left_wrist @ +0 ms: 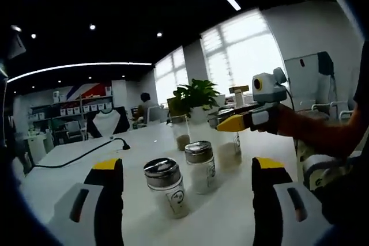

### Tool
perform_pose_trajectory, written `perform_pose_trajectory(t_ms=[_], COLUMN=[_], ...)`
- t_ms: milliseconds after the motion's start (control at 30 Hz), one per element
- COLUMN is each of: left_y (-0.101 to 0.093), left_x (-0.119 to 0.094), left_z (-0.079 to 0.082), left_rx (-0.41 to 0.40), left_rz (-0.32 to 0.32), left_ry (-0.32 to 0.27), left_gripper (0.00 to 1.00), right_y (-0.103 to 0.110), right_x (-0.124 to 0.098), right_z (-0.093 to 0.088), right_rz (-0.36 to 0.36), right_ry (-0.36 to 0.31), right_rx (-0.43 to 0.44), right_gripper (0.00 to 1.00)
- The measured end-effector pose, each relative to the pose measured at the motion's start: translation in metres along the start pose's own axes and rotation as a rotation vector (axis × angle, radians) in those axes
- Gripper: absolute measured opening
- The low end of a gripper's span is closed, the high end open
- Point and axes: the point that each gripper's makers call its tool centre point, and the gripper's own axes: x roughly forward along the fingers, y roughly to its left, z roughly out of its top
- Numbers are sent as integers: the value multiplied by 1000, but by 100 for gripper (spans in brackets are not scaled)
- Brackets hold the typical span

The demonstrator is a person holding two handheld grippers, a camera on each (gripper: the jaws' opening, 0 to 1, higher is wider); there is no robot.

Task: Rotate the seasoning bottle until the label or dispensing opening points toward the visible target arrow and the bottle remains upright within the marked orientation range

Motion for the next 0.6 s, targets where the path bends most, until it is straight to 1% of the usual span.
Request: perform_pose_trajectory(t_ms=[100, 133, 167, 233, 367, 500, 600], left_y=[2, 3, 5, 7, 4, 0, -1], left_x=[0, 0, 0, 0, 1, 3, 2], left_z=[-4, -5, -9, -12, -18, -25, -23], left_rx=[-27, -25, -16, -11, -35, -19, -28], left_rz=[2, 9, 25, 33, 22, 7, 3], left_ry=[17, 22, 40, 51, 67, 103, 91], left_gripper=[97, 97, 96, 96, 95, 95, 95], right_y=[-2, -3, -4, -6, -9, -10, -11], right_x=[2, 2, 3, 3, 4, 4, 3], right_z=[-1, -2, -3, -4, -6, -7, -8], right_rz=[0, 0, -1, -6, -6, -8, -9], right_ry=[-1, -1, 4, 5, 3, -6, 0], right_rx=[3, 5, 7, 7, 4, 17, 6], right_gripper=[40, 40, 40, 40, 40, 40, 40])
